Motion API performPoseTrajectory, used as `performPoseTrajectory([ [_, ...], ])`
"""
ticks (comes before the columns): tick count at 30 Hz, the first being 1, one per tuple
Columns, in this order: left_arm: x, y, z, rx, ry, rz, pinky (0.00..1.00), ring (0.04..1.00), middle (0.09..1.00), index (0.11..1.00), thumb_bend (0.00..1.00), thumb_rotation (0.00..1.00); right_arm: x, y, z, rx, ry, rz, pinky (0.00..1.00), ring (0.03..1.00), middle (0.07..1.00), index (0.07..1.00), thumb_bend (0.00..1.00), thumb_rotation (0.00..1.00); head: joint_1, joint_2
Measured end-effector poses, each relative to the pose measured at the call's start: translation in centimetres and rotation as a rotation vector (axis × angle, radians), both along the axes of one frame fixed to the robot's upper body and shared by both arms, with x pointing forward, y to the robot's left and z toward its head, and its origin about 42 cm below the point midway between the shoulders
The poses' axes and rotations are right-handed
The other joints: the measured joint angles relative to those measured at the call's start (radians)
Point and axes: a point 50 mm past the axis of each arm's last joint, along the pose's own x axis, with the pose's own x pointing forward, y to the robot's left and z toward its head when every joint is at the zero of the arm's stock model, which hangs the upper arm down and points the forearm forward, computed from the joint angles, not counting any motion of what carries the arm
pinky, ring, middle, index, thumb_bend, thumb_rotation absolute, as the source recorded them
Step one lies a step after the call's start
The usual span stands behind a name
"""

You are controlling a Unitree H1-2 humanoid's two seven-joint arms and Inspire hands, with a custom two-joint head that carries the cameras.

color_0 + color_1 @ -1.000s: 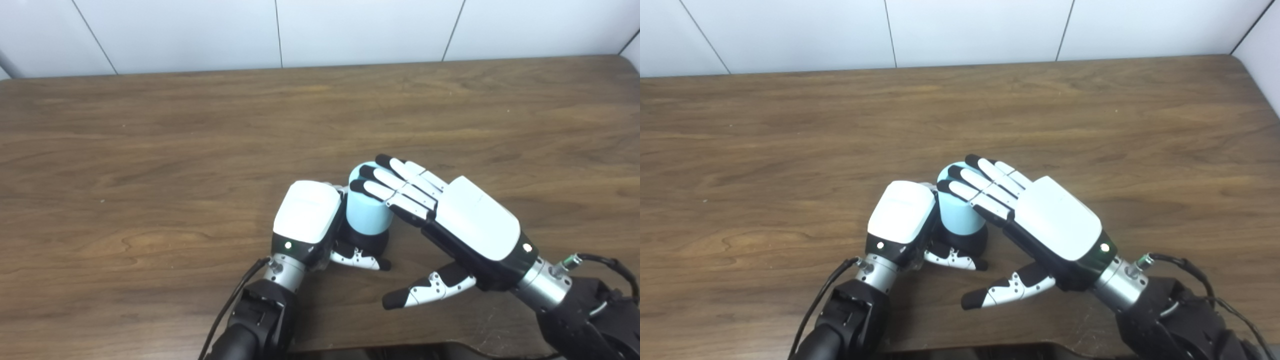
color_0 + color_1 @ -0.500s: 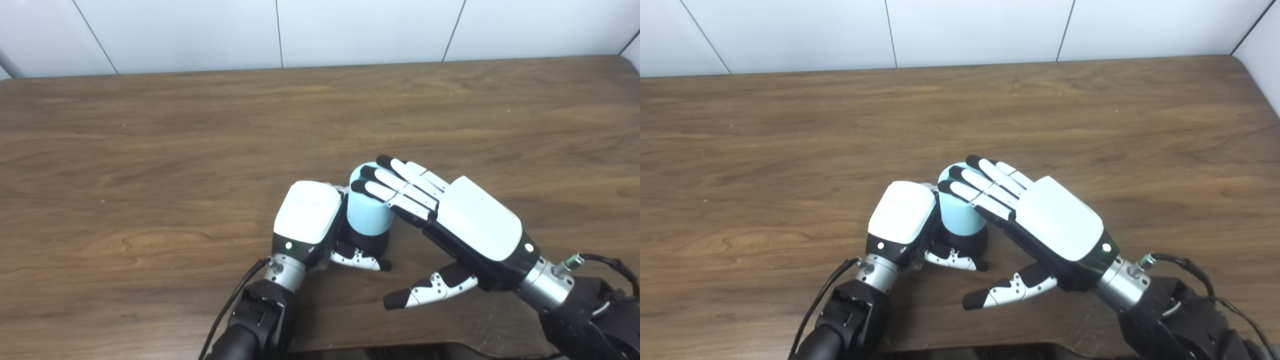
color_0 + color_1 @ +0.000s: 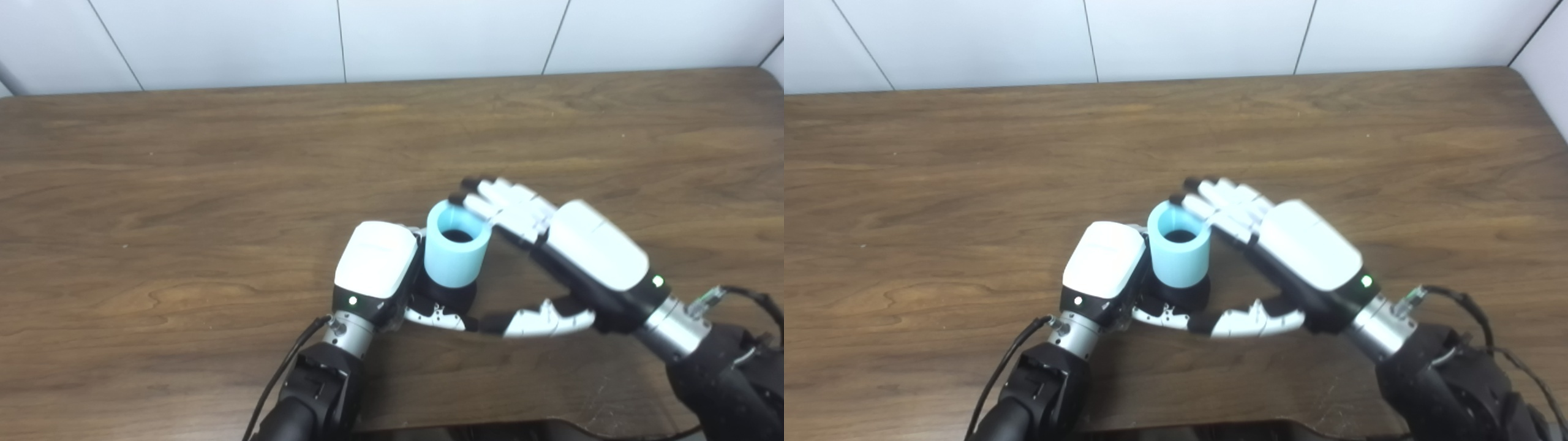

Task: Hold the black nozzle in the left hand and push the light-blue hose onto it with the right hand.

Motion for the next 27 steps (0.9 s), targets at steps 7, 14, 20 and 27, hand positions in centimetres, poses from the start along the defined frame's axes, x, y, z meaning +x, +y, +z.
performPoseTrajectory([
  [7,0.0,-0.1,0.0,-0.003,-0.001,-0.001,0.42,0.492,0.409,0.503,0.52,0.00,0.4,0.1,1.0,0.091,-0.061,-0.034,0.97,1.000,1.000,0.974,0.49,1.00,0.000,-0.002],
  [14,0.0,-0.2,-0.1,-0.005,-0.002,0.002,0.42,0.487,0.404,0.505,0.52,0.00,0.8,-0.7,0.7,0.140,-0.064,-0.068,0.95,0.996,0.994,0.966,0.48,1.00,0.002,-0.006],
  [20,0.1,-0.3,-0.1,-0.012,0.004,0.008,0.51,0.573,0.473,0.506,0.52,0.00,1.1,-0.8,0.2,0.146,-0.044,-0.073,0.93,0.990,0.995,0.972,0.48,1.00,0.006,-0.011],
  [27,0.6,-0.6,0.8,-0.036,0.094,0.052,0.87,0.836,0.817,0.812,0.92,0.26,1.1,-0.8,0.2,0.143,-0.036,-0.072,0.91,0.977,0.984,0.967,0.47,1.00,0.000,-0.011],
])
